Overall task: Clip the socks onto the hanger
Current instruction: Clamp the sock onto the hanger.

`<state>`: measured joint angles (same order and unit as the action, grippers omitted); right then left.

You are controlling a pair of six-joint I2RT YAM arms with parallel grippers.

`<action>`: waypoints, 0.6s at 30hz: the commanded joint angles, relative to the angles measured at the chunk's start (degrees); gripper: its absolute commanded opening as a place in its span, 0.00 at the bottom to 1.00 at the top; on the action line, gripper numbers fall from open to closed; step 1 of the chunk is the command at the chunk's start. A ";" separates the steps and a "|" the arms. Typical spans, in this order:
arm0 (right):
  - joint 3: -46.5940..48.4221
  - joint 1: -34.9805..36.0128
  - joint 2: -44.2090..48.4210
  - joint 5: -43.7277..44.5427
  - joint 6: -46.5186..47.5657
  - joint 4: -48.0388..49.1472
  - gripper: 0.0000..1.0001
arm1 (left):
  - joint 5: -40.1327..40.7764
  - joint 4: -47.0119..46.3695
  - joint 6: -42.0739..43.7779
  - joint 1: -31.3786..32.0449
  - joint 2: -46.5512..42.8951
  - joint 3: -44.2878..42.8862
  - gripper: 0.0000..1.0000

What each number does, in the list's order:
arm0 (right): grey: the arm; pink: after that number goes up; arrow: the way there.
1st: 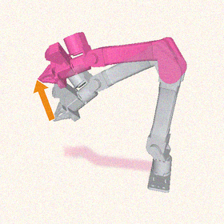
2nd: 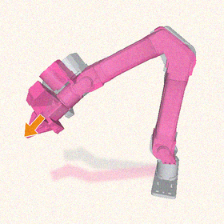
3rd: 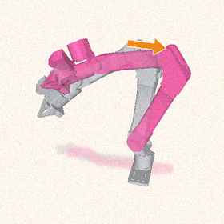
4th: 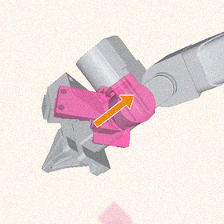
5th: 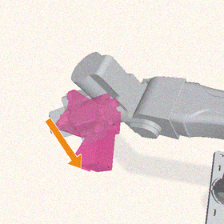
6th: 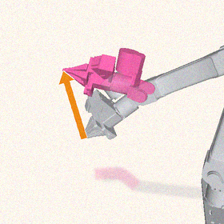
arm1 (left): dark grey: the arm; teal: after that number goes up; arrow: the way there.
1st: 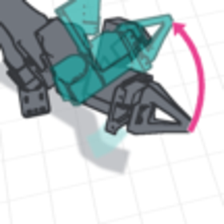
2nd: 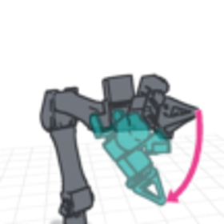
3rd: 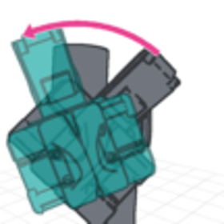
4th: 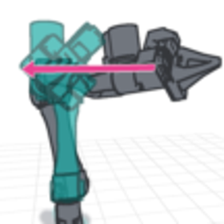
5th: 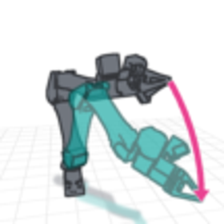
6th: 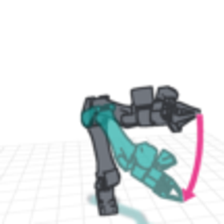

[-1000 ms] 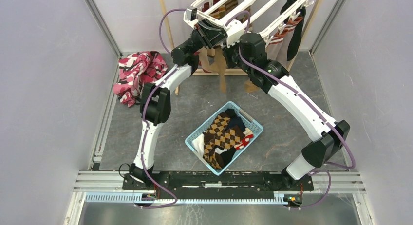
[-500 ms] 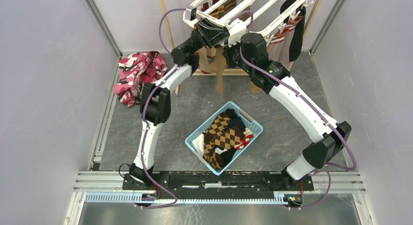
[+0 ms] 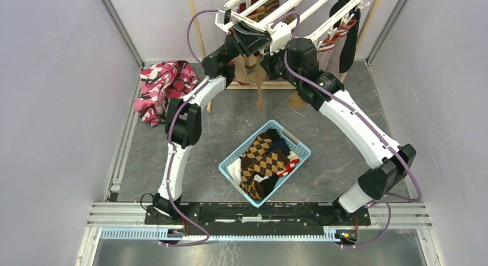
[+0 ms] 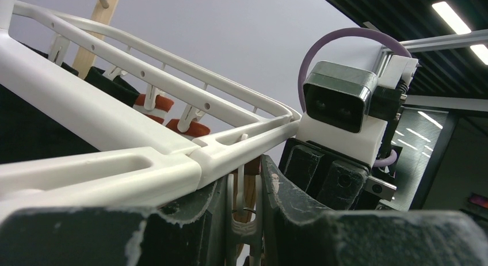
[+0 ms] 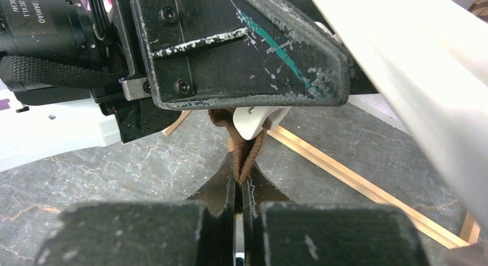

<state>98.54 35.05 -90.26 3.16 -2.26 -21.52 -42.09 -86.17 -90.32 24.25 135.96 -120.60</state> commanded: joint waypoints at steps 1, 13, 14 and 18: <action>2.49 -2.83 3.27 -0.33 -3.14 7.41 0.00 | -3.51 -13.33 1.82 -1.02 -0.99 -1.26 0.14; 0.37 -6.79 3.27 -9.28 -9.47 9.74 0.00 | -2.72 -13.34 1.82 -1.00 -1.22 -1.14 0.16; 0.25 -6.89 3.19 -9.24 -9.50 9.70 0.00 | -2.54 -13.36 1.75 -0.99 -1.22 -1.13 0.16; -0.29 -7.12 3.07 -7.83 -9.09 9.83 0.00 | -2.58 -13.37 1.47 -1.05 -1.46 -1.14 0.16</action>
<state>97.62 31.92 -89.49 -8.40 -7.68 -19.35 -41.85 -85.78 -90.15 24.47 135.96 -120.73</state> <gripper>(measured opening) 0.023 0.299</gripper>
